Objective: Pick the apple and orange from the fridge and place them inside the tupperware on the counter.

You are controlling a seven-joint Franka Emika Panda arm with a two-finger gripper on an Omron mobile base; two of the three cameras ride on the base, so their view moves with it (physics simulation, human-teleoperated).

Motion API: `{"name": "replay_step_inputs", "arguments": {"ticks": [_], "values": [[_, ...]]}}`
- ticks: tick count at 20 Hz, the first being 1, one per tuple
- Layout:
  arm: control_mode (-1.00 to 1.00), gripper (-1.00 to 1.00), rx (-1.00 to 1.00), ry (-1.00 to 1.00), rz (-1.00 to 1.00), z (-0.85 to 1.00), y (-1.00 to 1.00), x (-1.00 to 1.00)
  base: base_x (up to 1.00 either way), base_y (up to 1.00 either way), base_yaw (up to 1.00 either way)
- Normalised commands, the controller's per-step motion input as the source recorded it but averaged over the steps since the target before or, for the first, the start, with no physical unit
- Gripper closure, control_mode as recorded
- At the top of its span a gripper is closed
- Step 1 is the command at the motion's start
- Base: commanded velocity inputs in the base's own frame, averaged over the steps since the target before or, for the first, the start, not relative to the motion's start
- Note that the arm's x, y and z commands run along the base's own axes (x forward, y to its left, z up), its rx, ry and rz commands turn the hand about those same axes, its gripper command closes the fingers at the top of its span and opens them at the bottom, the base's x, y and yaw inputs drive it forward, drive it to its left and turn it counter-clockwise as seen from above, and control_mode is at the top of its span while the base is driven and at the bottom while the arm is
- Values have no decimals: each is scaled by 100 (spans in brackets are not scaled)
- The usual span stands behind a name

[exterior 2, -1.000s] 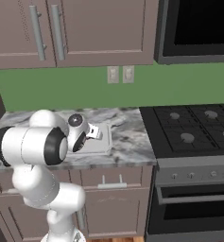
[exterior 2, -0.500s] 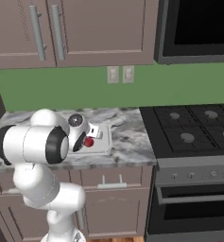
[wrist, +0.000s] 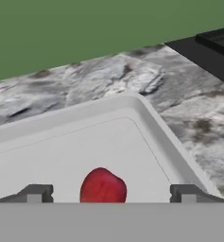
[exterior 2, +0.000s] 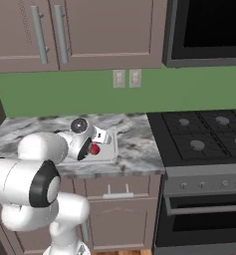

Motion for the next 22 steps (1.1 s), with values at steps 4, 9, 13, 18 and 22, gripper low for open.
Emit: {"name": "replay_step_inputs", "arguments": {"ticks": [4,9,13,18,22], "values": [[-100,-100,0,0,-4,87,-60,-48,0,0,0],[-100,-100,0,0,-1,98,-74,-56,0,0,0],[-100,-100,0,0,0,96,-71,-72,0,0,0],[-100,-100,0,0,0,77,-71,-98,0,0,0],[-100,-100,0,0,0,64,-74,-100,0,0,0]]}}
